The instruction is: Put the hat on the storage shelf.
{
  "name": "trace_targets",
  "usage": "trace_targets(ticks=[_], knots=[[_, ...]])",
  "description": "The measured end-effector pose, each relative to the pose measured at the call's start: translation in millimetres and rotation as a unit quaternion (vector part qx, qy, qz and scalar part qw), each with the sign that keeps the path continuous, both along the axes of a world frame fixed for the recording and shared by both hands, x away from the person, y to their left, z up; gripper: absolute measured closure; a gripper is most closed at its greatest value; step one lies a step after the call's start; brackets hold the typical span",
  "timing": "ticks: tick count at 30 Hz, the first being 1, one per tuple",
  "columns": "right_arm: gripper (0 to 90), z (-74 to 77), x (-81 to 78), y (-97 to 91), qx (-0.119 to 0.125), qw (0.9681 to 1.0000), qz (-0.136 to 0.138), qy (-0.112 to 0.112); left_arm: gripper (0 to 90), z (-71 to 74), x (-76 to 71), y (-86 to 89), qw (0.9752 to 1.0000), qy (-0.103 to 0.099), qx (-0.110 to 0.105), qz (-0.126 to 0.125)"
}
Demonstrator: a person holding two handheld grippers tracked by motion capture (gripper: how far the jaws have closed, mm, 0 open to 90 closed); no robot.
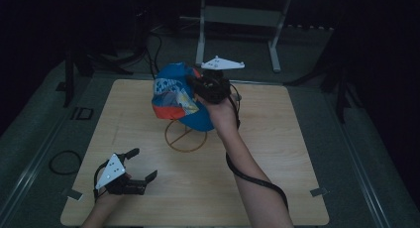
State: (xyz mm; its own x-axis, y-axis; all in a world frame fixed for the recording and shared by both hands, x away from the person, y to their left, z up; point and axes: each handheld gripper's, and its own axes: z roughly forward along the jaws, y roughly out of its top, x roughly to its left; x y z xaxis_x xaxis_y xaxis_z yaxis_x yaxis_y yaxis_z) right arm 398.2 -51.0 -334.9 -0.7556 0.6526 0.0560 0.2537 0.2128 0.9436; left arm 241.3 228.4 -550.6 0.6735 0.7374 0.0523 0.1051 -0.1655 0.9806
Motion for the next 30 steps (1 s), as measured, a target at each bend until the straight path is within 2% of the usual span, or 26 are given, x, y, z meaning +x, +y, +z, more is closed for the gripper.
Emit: trace_targets(ticks=[5, 7, 11, 17, 22, 25, 30], knots=[[90.0, -13.7, 0.9, -5.3, -0.006, 0.9999, 0.000, 0.012, 2.8, -2.1, 1.2, 1.4, 1.0000, 0.004, -0.006, 0.002], [90.0, -18.5, 0.6, -8.5, -0.009, 0.9999, -0.003, 0.014, 2.8, -2.8, 1.5, 1.1, 1.0000, 0.005, -0.003, 0.003], [90.0, -26.2, -2.8, -16.8, 0.002, 0.9998, 0.000, 0.021, 2.8, -3.2, 1.5, -0.1, 1.0000, 0.003, -0.002, 0.003], [90.0, -35.3, -13.3, -24.9, 0.011, 0.9996, 0.009, 0.024, 2.8, -6.0, 2.4, -2.0, 1.0000, 0.008, 0.001, -0.002], [90.0, -43.0, -17.3, -30.2, 0.007, 0.9998, 0.003, 0.018, 2.8, -7.1, 2.1, -2.7, 0.9999, 0.009, 0.003, -0.005], [90.0, -48.3, -19.7, -34.5, 0.013, 0.9997, 0.005, 0.022, 2.8, -8.9, 2.4, -2.6, 0.9999, 0.011, 0.006, -0.006], [90.0, -57.6, -22.1, -37.3, 0.009, 0.9996, 0.008, 0.028, 2.9, -10.5, 2.5, -3.8, 0.9999, 0.013, 0.006, -0.009]])
